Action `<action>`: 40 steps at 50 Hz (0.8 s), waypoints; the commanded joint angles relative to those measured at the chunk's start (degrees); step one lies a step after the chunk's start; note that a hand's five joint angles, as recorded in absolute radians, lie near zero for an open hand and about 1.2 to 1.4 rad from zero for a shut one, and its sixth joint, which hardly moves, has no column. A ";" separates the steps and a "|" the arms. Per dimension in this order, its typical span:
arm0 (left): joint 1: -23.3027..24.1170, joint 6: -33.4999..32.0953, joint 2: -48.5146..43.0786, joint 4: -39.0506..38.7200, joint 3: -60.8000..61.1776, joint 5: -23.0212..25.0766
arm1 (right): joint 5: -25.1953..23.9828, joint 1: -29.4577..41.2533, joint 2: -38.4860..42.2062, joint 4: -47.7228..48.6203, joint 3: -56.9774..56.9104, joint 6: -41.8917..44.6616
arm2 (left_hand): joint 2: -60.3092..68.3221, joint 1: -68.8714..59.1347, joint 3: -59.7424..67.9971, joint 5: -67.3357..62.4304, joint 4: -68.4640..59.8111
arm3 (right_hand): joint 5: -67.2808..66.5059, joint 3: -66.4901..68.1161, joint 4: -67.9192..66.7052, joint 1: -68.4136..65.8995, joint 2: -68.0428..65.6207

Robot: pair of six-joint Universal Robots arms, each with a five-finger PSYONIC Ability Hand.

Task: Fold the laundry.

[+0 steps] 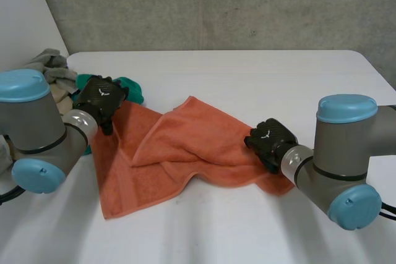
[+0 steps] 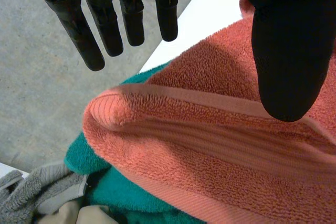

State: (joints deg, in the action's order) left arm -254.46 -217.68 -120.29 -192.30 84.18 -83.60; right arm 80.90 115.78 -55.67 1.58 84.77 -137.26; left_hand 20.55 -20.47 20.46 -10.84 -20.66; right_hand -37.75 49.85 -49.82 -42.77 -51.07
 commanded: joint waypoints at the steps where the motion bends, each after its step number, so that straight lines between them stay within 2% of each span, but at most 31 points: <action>1: -1.13 0.07 -2.66 -0.53 -1.30 0.10 | 1.45 -1.69 -0.84 -0.61 0.22 0.32 | 25.06 -25.15 25.15 -24.78 -24.96 | -32.25 30.15 -30.18 -37.23 -28.93; 4: -1.13 -0.02 -2.84 -0.53 -1.65 0.10 | 2.94 -2.84 -1.98 -0.96 1.27 0.41 | 35.21 -35.30 35.30 -34.93 -35.11 | -32.25 30.15 -30.18 -37.23 -28.93; 9: -0.86 0.07 -3.19 -0.62 -2.09 0.19 | 3.21 -5.64 -6.36 -2.98 4.78 0.59 | 59.41 -59.50 59.50 -59.13 -59.31 | -32.25 30.15 -30.18 -37.23 -28.93; 16: -0.07 0.33 -2.84 -1.85 -2.62 0.01 | 2.77 -8.20 -10.85 -7.46 9.88 3.05 | 59.45 -59.53 59.54 -59.16 -59.34 | -32.25 30.15 -30.18 -37.23 -28.93; 23: 1.86 0.94 -2.40 -2.29 -3.41 0.01 | 2.33 -9.26 -16.39 -17.04 16.38 7.09 | 59.45 -59.53 59.54 -59.16 -59.34 | -32.25 30.15 -30.18 -37.23 -28.93; 28: 3.88 1.21 -1.88 -2.47 -3.76 0.01 | -0.39 -9.08 -19.03 -24.51 18.15 7.45 | 59.45 -59.53 59.54 -59.16 -59.34 | -32.25 30.15 -30.18 -37.23 -28.93; 29: 3.97 1.38 -1.79 -2.47 -3.76 0.01 | -1.70 -9.17 -19.99 -26.17 17.63 7.01 | 59.45 -59.53 59.54 -59.16 -59.34 | -18.16 16.05 -16.09 -23.13 -14.83; 31: 4.49 1.91 -1.18 -2.47 -3.68 -0.07 | -3.20 -9.43 -21.31 -26.80 16.75 6.57 | 59.45 -59.53 59.54 -59.16 -59.34 | -0.10 -2.00 1.96 -5.08 3.22; 32: 4.76 2.09 -0.91 -2.38 -3.67 -0.07 | -4.86 -9.61 -23.41 -26.28 15.18 5.52 | 59.45 -59.53 59.54 -59.16 -59.34 | 13.14 -15.24 15.21 8.17 16.46; 36: 5.81 3.49 0.23 -2.29 -3.33 -0.25 | -7.77 -11.09 -27.72 -24.35 11.05 0.35 | 59.45 -59.53 59.54 -59.16 -59.34 | 28.04 -30.14 30.11 23.07 31.36; 40: 6.17 4.28 2.95 -1.94 -2.45 -0.34 | -9.36 -12.68 -28.70 -23.55 5.24 -4.06 | 59.45 -59.53 59.54 -59.16 -59.34 | 30.43 -32.53 32.50 25.45 33.75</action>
State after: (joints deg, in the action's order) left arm -249.07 -214.82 -120.50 -194.63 80.69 -83.77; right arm 75.06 105.55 -80.83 -24.19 98.48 -133.90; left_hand 68.41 -64.56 67.85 -56.14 -68.76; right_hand -10.91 20.71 -20.47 -18.80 -22.17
